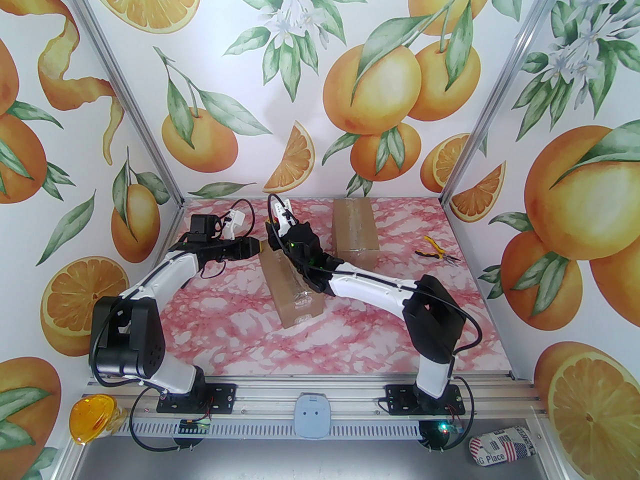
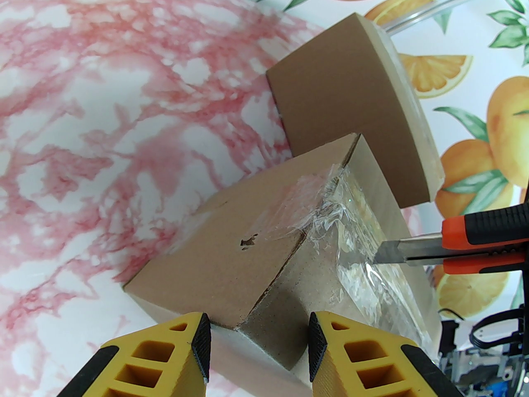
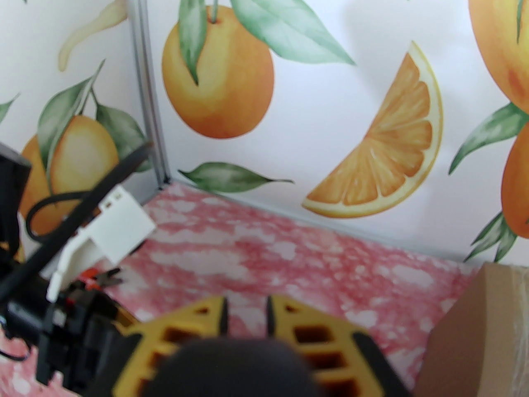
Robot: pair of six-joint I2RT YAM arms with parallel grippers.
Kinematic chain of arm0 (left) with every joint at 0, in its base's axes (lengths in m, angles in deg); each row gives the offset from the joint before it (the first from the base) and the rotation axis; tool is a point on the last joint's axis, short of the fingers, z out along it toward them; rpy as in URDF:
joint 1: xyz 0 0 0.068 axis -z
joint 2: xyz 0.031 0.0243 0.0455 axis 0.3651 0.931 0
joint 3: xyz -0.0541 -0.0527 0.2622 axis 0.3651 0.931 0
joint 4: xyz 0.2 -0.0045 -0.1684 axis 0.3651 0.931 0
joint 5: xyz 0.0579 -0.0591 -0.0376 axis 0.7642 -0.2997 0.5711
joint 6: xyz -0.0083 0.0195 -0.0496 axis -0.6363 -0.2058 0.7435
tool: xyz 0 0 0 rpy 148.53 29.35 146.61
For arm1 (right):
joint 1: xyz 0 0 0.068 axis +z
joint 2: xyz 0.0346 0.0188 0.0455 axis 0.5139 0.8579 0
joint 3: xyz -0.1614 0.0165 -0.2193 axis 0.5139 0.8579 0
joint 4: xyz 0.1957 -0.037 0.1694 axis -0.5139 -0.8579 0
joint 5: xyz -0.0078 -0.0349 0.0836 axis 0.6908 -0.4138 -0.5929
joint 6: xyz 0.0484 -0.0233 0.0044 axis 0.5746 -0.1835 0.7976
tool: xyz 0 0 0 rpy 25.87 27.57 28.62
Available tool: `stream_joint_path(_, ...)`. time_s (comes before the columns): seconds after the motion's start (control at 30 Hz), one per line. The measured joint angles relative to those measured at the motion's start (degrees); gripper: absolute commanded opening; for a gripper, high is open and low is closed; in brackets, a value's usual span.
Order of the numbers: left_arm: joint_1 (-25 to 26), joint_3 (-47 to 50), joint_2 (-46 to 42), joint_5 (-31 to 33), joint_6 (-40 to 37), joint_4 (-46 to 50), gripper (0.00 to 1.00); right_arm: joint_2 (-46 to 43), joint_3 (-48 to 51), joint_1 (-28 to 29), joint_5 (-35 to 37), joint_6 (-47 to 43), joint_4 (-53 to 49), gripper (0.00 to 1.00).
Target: Unpack the express box
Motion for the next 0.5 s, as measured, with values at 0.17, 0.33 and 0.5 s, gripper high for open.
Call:
stream_joint_path(0.17,0.33,0.00,0.00,0.42,0.33,-0.07,0.42,-0.94,0.85,0.50,0.70,0.24,-1.03,0.01)
stream_joint_path(0.33,0.74,0.00,0.00,0.70,0.90,-0.28,0.42,-2.29,1.55,1.16,2.16,0.63,-2.43,0.01)
stream_joint_path(0.5,0.85,0.00,0.02,1.01,1.73,-0.35,0.42,-3.50,1.75,2.21,3.91,0.83,-4.85,0.01)
